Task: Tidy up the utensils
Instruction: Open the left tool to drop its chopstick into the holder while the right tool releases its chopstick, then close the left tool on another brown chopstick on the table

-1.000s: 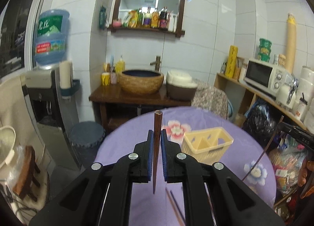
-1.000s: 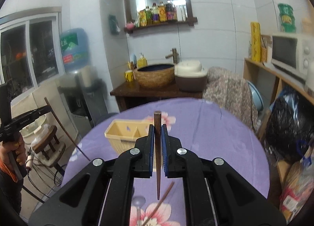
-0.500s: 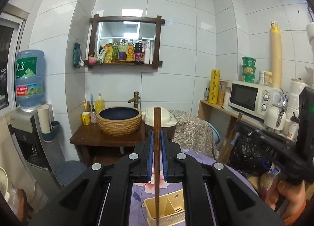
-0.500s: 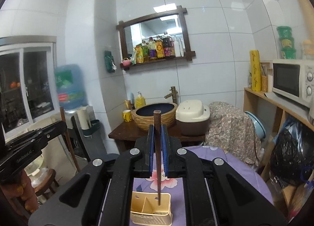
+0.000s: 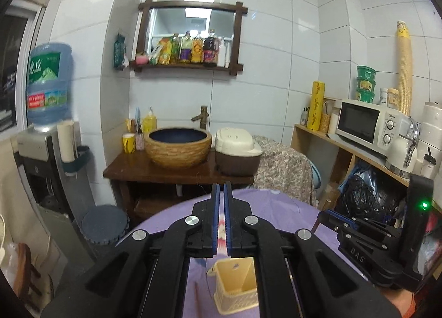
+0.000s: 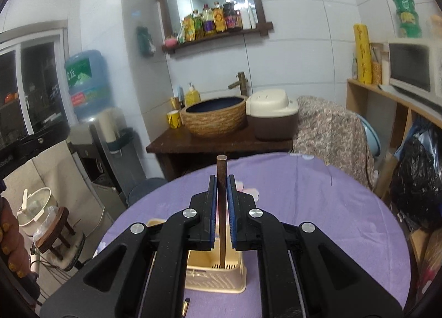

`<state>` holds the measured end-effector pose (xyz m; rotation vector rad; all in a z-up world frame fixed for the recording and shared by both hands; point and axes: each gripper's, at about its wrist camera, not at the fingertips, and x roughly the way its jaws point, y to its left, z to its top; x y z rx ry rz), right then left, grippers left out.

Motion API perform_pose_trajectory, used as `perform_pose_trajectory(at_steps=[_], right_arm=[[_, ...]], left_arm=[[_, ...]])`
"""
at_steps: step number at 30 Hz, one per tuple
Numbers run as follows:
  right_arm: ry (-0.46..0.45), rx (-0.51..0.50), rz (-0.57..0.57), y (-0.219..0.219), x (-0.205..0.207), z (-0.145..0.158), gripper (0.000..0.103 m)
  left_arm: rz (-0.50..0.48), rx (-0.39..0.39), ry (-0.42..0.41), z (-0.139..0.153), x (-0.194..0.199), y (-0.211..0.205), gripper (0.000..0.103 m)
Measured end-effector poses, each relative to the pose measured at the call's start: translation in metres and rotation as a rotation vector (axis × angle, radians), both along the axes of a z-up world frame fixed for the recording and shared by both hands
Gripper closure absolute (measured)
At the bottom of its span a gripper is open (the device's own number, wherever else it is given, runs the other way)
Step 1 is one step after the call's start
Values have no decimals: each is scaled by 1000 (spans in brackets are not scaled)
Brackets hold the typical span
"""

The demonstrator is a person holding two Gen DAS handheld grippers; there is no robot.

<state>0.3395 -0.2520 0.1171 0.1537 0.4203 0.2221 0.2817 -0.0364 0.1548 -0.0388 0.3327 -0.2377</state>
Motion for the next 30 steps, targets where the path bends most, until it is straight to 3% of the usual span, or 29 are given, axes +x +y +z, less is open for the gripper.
perform_pose_trajectory(at_steps=[3, 4, 5, 7, 15, 16, 17, 18, 19, 20, 25, 30], right_arm=[[20, -10, 9, 5, 2, -13, 95], [24, -10, 10, 6, 2, -16, 95], [28, -9, 12, 7, 3, -18, 95], [35, -12, 20, 10, 4, -22, 95], [56, -20, 20, 11, 4, -41, 93], [54, -17, 21, 10, 2, -42, 90], [46, -17, 17, 9, -2, -42, 76], [30, -17, 8, 8, -7, -41, 44], [0, -20, -11, 7, -15, -40, 30], [-26, -26, -27, 6, -22, -39, 22], [-52, -71, -37, 10, -55, -42, 21], [-43, -46, -24, 2, -91, -62, 18]], left_arm=[[18, 31, 101, -28, 4, 15, 94], [26, 44, 128, -36, 6, 18, 83], [33, 59, 160, -46, 9, 23, 65], [63, 85, 222, -71, 12, 39, 54], [171, 115, 452, -151, 30, 105, 48], [175, 118, 475, -160, 31, 110, 47], [181, 125, 500, -170, 33, 115, 46], [184, 132, 513, -176, 33, 118, 46], [183, 144, 528, -184, 34, 119, 45], [180, 149, 537, -188, 35, 120, 45], [166, 203, 586, -216, 48, 110, 47], [168, 233, 643, -238, 77, 97, 61]])
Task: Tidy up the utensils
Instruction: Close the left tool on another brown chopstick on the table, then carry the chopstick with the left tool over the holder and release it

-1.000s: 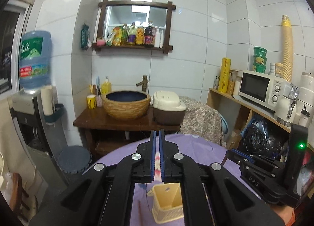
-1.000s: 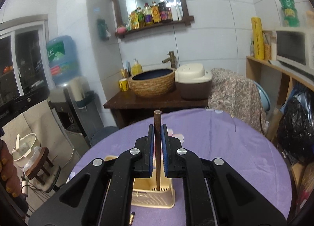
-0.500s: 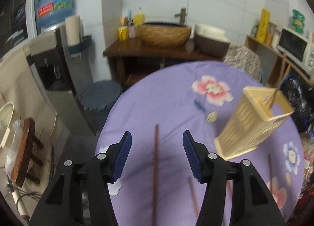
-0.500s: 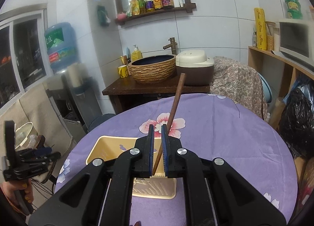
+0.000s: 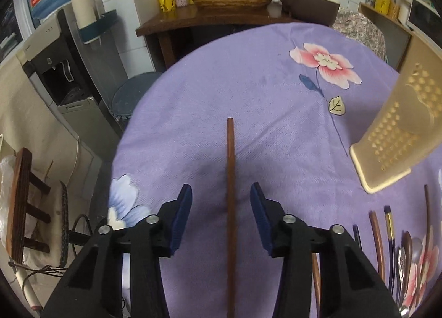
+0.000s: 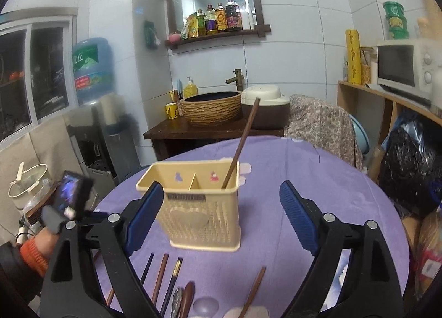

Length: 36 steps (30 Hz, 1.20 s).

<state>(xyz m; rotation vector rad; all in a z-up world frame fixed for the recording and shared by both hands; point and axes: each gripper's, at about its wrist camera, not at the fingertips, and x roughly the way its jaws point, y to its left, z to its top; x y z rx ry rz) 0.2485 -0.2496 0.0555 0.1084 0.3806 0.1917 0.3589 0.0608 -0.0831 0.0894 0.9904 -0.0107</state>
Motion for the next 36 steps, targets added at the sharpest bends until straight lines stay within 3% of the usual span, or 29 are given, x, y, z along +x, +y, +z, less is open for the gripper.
perform_pose_trajectory(at_steps=[5, 8, 15, 19, 23, 28, 36], right_arm=[[35, 50, -20, -23, -28, -19, 18], [49, 75, -32, -35, -42, -28, 18], [52, 132, -47, -47, -65, -35, 18], [34, 112, -54, -44, -76, -34, 18], [25, 111, -51, -43, -84, -35, 18], [32, 110, -47, -43, -86, -37, 18], [42, 148, -26, -44, -91, -35, 18]], left_arm=[[2, 14, 13, -10, 24, -9, 86], [-15, 34, 12, -11, 31, -16, 95], [-15, 63, -10, -12, 41, -22, 95], [-13, 69, -58, -3, 32, -19, 95], [-8, 3, -145, 33, 11, -8, 95], [-16, -58, -323, 105, -37, 11, 95], [-36, -148, -478, 164, -90, 14, 95]])
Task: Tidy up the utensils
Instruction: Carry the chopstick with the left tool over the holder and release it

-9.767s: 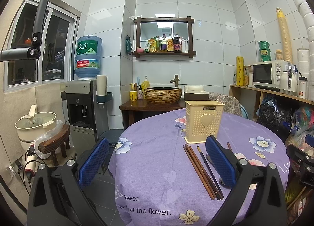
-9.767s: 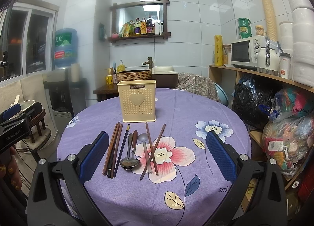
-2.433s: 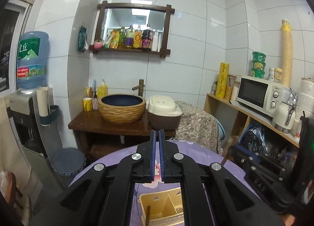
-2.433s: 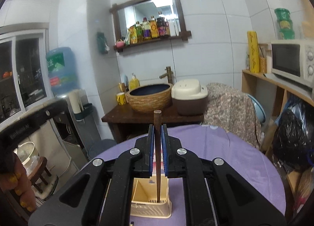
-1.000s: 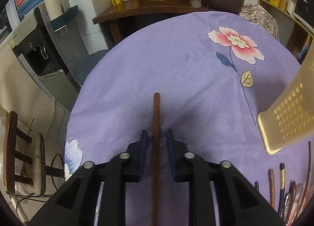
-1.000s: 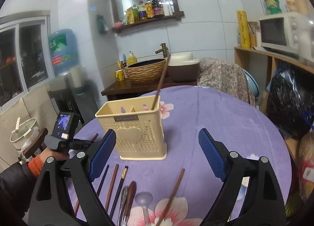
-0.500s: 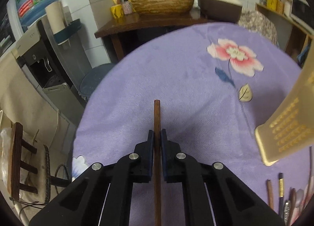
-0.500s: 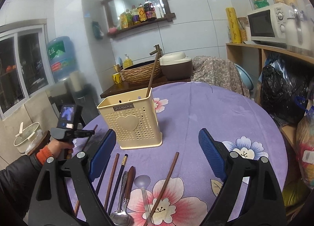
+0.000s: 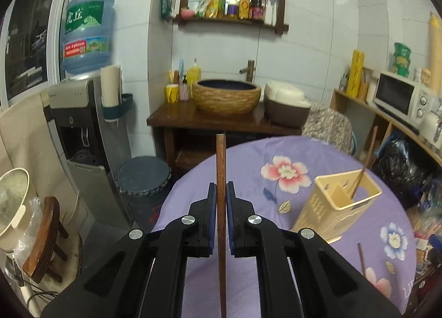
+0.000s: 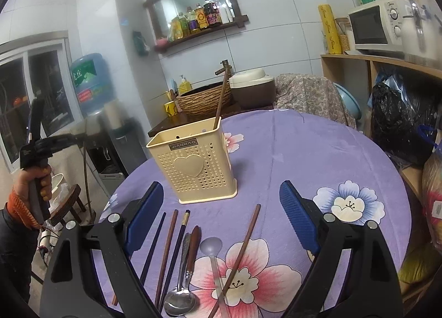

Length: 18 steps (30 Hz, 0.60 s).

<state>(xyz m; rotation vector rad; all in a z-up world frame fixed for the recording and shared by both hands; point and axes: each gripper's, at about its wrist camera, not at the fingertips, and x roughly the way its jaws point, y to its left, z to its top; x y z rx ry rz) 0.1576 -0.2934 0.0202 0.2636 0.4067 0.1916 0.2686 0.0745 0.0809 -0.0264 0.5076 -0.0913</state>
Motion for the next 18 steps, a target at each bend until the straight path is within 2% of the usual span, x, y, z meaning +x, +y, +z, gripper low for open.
perform_pose_trajectory(at_steps=[10, 14, 18], right_arm=[[-5, -7, -3, -2, -4, 3, 18], [-3, -8, 12, -1, -1, 5, 18], [-1, -7, 13, 1, -2, 3, 18]], left_arm=[[-21, 10, -61, 21, -10, -12, 95], [-32, -6, -60, 28, -8, -14, 95], [-48, -42, -93, 51, -7, -19, 95]])
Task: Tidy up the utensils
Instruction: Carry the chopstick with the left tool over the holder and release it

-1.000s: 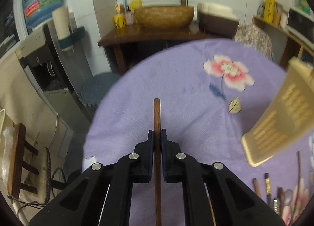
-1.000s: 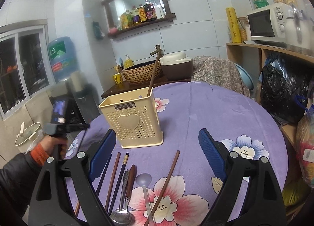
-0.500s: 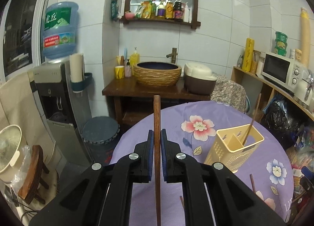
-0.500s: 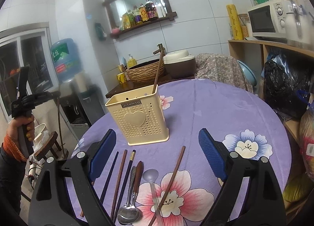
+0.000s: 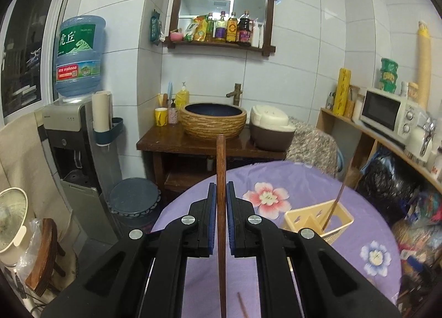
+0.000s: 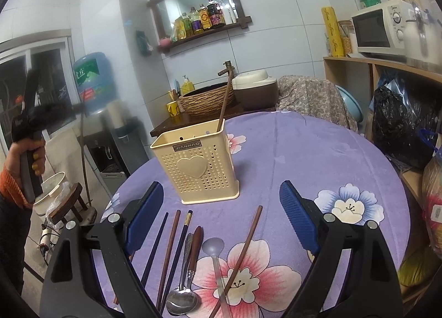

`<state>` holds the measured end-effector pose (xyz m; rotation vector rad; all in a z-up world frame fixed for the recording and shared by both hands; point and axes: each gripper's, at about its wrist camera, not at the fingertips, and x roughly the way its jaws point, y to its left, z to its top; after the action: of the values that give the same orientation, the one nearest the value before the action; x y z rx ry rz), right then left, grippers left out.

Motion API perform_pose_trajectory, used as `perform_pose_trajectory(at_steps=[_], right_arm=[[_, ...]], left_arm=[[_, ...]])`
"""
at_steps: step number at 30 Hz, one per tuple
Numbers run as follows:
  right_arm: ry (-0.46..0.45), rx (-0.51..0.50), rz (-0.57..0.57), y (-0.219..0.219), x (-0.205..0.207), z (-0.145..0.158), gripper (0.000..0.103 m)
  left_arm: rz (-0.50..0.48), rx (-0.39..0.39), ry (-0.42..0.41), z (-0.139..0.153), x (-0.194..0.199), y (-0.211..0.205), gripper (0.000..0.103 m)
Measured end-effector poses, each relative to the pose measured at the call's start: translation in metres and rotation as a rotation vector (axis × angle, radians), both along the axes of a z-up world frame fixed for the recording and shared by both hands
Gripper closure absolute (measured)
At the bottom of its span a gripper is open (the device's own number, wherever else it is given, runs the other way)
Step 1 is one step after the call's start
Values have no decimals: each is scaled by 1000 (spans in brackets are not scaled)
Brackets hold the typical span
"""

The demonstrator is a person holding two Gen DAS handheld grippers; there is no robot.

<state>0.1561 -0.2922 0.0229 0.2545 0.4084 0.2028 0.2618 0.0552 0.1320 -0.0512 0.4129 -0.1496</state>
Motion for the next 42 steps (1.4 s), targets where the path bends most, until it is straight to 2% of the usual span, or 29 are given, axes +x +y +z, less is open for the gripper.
perform_pose_trajectory(at_steps=[3, 7, 10, 12, 14, 17, 19, 21, 24, 28, 30, 32, 37, 40, 42], right_arm=[[10, 9, 2, 0, 0, -3, 18], [20, 14, 1, -1, -1, -9, 18], [31, 20, 2, -1, -1, -13, 18], [38, 25, 0, -3, -1, -16, 18], [42, 32, -4, -5, -1, -18, 18], [41, 45, -6, -8, -7, -20, 18], [39, 46, -9, -10, -12, -21, 18], [38, 48, -7, -11, -16, -22, 18], [39, 47, -6, -12, -20, -25, 18], [53, 53, -7, -12, -20, -28, 18], [55, 53, -6, -13, -21, -29, 18], [51, 46, -13, -12, -23, -28, 18], [68, 58, -10, -12, -19, -33, 18], [78, 53, -1, -9, -19, -37, 18], [77, 52, 0, -7, -22, -38, 18]], left_arm=[[-26, -23, -52, 27, -2, -12, 95], [-66, -32, -185, 75, -10, -39, 95], [-91, -55, -263, 101, -11, -58, 95], [-118, -80, -287, 110, -6, -74, 95], [-127, -77, -301, 108, 2, -92, 95], [-127, -71, -305, 89, 19, -116, 95], [-130, -86, -269, 65, 35, -128, 95], [-114, -61, -235, 39, 47, -136, 95], [-107, -31, -188, 8, 57, -138, 95], [-77, -61, -164, -20, 60, -126, 95], [-75, -105, -153, -18, 62, -119, 95], [-90, -127, -162, -1, 61, -118, 95], [-86, -97, -302, 43, 50, -125, 95], [-64, -43, -314, 34, 57, -133, 95], [-70, -28, -271, 14, 63, -136, 95]])
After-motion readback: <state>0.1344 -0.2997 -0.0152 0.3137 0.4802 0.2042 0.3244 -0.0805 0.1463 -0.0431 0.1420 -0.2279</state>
